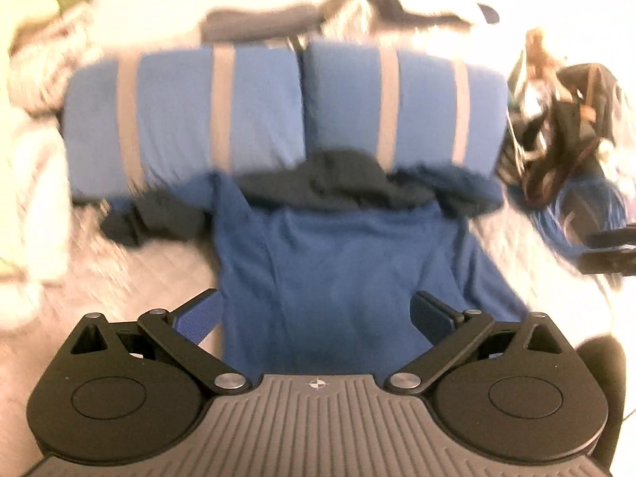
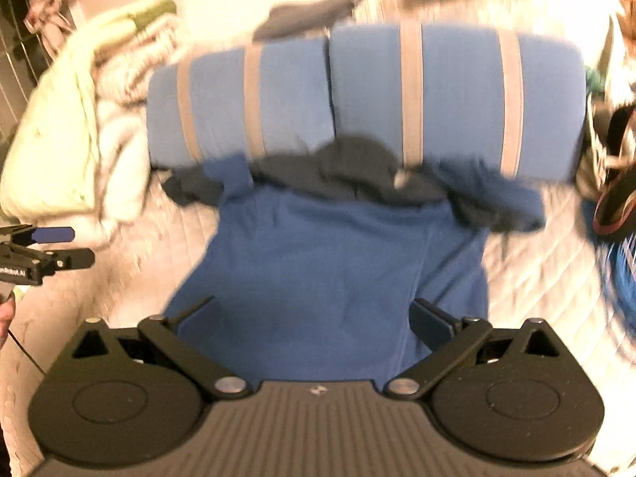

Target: Fold clothes

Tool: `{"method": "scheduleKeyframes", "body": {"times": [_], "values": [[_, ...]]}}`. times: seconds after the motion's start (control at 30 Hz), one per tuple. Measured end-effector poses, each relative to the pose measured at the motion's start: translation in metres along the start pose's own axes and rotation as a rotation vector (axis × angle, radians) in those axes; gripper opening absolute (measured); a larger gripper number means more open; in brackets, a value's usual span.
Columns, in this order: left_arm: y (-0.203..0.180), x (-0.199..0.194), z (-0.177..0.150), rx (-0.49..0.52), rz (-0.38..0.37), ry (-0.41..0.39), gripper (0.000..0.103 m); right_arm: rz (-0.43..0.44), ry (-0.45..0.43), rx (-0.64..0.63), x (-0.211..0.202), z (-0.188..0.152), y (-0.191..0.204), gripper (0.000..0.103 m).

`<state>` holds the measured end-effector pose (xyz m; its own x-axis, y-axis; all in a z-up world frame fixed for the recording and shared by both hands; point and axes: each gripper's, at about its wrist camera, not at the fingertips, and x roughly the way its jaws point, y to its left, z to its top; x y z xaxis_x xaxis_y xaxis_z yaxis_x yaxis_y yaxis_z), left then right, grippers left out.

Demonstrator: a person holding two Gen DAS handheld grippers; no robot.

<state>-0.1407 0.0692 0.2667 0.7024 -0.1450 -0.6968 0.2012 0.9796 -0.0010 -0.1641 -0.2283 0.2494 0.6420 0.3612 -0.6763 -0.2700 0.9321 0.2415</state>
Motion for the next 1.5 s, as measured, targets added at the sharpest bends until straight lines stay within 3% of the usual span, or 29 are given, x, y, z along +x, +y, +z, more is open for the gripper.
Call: {"method": "scheduleKeyframes", "body": {"times": [0.23,0.37,0.43,0.53,0.63,0.8,0.93,1.2,1.37,1.5], "values": [[0.020,-0.055,0.073,0.017,0.055,-0.118,0.103,-0.076,-0.179,-0.011,-0.062,0.075,-0.012,0.102],[0.029,-0.071,0.100,0.024,0.109,-0.240,0.103,-0.115,-0.272,-0.016,-0.064,0.095,-0.025,0.102],[0.029,-0.057,0.101,0.034,0.170,-0.291,0.103,-0.134,-0.317,-0.019,-0.065,0.104,-0.031,0.102],[0.028,-0.021,0.096,0.069,0.238,-0.338,0.103,-0.160,-0.334,-0.046,-0.028,0.095,-0.039,0.102],[0.029,0.037,0.083,0.086,0.214,-0.318,0.103,-0.201,-0.318,-0.065,0.023,0.076,-0.048,0.102],[0.035,0.127,0.063,-0.034,0.170,-0.249,0.103,-0.244,-0.251,-0.045,0.116,0.048,-0.060,0.102],[0.038,0.172,0.050,-0.124,0.130,-0.226,0.103,-0.257,-0.228,-0.042,0.171,0.035,-0.064,0.102],[0.014,0.236,0.012,-0.050,0.069,-0.225,0.103,-0.218,-0.234,-0.005,0.241,0.014,-0.074,0.102],[0.026,0.259,-0.006,-0.080,0.028,-0.179,0.103,-0.236,-0.220,-0.118,0.256,0.009,-0.074,0.102],[0.040,0.262,-0.015,-0.124,0.007,-0.144,0.103,-0.286,-0.196,-0.103,0.265,0.005,-0.088,0.102]]}}
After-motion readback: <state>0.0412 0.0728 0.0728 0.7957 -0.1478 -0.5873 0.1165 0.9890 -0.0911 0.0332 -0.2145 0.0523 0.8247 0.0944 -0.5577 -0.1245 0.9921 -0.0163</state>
